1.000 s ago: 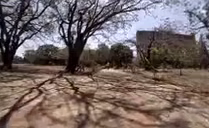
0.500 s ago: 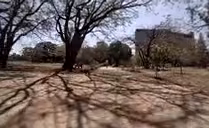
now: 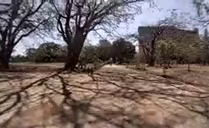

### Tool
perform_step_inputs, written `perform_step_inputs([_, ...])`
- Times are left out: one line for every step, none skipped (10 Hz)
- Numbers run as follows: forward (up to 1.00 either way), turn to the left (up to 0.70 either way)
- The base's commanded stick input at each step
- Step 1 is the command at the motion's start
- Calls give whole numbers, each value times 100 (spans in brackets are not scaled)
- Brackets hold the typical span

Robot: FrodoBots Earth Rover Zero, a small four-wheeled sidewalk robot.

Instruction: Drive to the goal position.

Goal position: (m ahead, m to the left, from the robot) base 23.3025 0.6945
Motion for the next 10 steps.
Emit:
perform_step_inputs([70, 0])
perform_step_inputs([70, 0])
perform_step_inputs([70, 0])
perform_step_inputs([70, 0])
perform_step_inputs([70, 0])
perform_step_inputs([70, -2])
perform_step_inputs([70, -4])
perform_step_inputs([70, 0])
perform_step_inputs([70, 0])
perform_step_inputs([70, 0])
